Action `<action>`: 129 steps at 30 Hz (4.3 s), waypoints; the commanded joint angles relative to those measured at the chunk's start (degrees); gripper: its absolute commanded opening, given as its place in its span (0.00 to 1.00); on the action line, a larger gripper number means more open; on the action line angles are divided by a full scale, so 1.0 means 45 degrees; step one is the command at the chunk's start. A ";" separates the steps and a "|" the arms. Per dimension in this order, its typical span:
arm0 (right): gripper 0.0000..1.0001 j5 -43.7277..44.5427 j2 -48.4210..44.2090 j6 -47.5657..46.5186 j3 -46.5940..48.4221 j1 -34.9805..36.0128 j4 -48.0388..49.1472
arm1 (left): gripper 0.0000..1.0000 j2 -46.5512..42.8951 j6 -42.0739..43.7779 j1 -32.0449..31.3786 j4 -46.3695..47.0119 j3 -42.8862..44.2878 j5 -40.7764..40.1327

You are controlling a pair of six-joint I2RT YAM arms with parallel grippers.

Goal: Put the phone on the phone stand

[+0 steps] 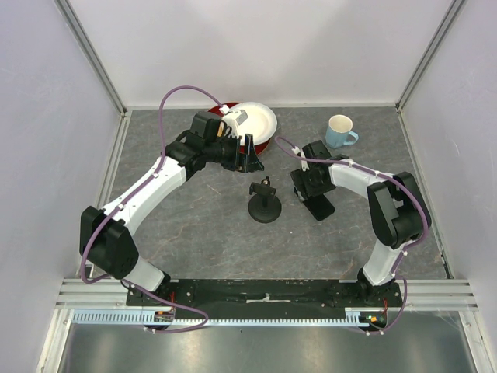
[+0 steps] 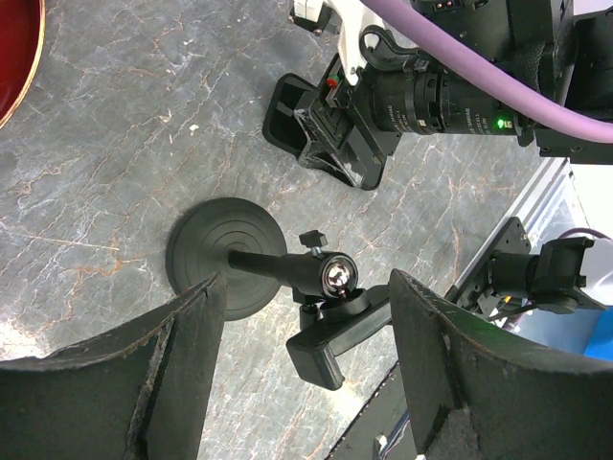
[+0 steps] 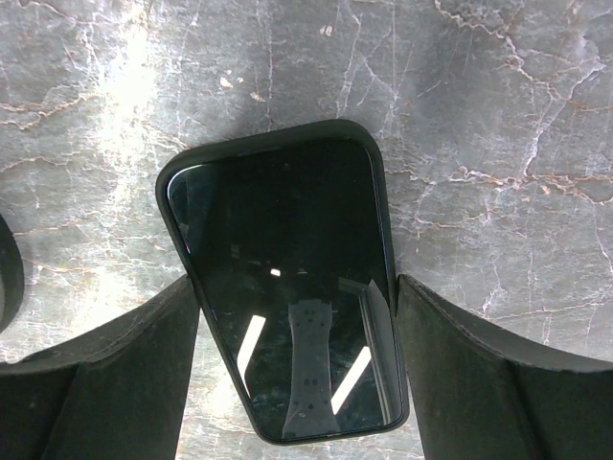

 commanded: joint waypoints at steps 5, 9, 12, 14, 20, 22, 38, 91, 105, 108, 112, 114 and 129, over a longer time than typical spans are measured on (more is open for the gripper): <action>0.18 -0.0150 0.0021 0.0706 -0.0030 0.0048 0.1290 | 0.74 -0.0378 -0.0116 -0.0027 0.0378 -0.0074 -0.0073; 0.00 0.0160 -0.0486 0.1311 -0.0187 0.0028 0.1994 | 0.74 -0.0807 -0.0136 -0.0027 0.0903 -0.0366 -0.0093; 0.00 0.0376 -0.1013 0.1780 -0.0460 0.0028 0.2599 | 0.74 -0.1256 -0.0136 -0.0027 0.1314 -0.0659 -0.0092; 0.00 0.0454 -0.1519 0.2210 -0.0732 -0.0010 0.3125 | 0.74 -0.1705 -0.0136 -0.0027 0.1841 -0.0991 0.0024; 0.00 0.0163 -0.3295 0.3768 -0.1960 -0.0381 0.5095 | 0.76 -0.2935 -0.0272 -0.0027 0.3539 -0.1968 0.0415; 0.00 0.0026 -0.4096 0.4298 -0.2372 -0.0615 0.5723 | 0.76 -0.3054 -0.0311 -0.0047 0.3892 -0.2182 0.0862; 0.00 0.0572 -0.8886 0.6334 -0.6283 -0.0909 1.1062 | 0.77 -0.3504 0.0294 -0.1062 0.5007 -0.2710 0.1510; 0.92 -0.4626 -0.0389 -0.0172 -0.0341 0.0340 0.3070 | 0.77 -0.3933 0.0353 -0.1063 0.4480 -0.2691 0.0298; 0.93 -0.0933 0.0059 -0.2514 -0.0285 0.2157 0.2193 | 0.77 -0.3875 0.0333 -0.1063 0.4441 -0.2691 0.0279; 0.93 -0.0874 0.0605 -0.2711 0.0026 0.2215 0.1647 | 0.77 -0.3894 0.0314 -0.1063 0.4441 -0.2672 0.0318; 0.92 -0.0697 0.1678 -0.3061 0.0905 0.2430 0.0845 | 0.77 -0.3875 0.0274 -0.1063 0.4480 -0.2691 0.0337; 0.92 -0.0892 0.2012 -0.3315 0.1276 0.2431 0.0862 | 0.77 -0.3875 0.0235 -0.1063 0.4499 -0.2691 0.0357; 0.85 -0.1810 0.3730 -0.3629 0.3209 0.2431 0.0336 | 0.77 -0.3992 0.0216 -0.1063 0.4538 -0.2750 0.0201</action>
